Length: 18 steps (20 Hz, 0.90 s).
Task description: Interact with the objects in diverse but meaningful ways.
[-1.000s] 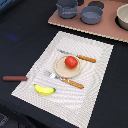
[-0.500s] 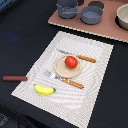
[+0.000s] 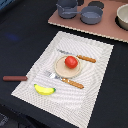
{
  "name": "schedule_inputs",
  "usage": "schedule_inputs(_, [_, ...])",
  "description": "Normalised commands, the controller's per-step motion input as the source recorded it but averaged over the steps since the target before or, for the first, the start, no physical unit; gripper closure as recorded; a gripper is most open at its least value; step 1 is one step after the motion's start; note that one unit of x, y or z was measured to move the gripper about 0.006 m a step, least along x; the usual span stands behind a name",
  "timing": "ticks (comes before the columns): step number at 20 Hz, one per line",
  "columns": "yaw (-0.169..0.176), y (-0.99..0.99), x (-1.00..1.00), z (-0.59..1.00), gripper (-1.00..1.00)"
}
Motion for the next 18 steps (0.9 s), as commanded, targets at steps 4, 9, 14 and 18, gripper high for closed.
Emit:
schedule_inputs(4, [0.0,-0.25,-0.21,-0.26,1.0])
schedule_inputs(9, [0.0,-0.14,-0.31,-0.15,1.0])
schedule_inputs(14, [0.0,-0.11,-0.33,-0.13,1.0])
schedule_inputs(18, [0.0,0.0,-0.72,0.09,1.0])
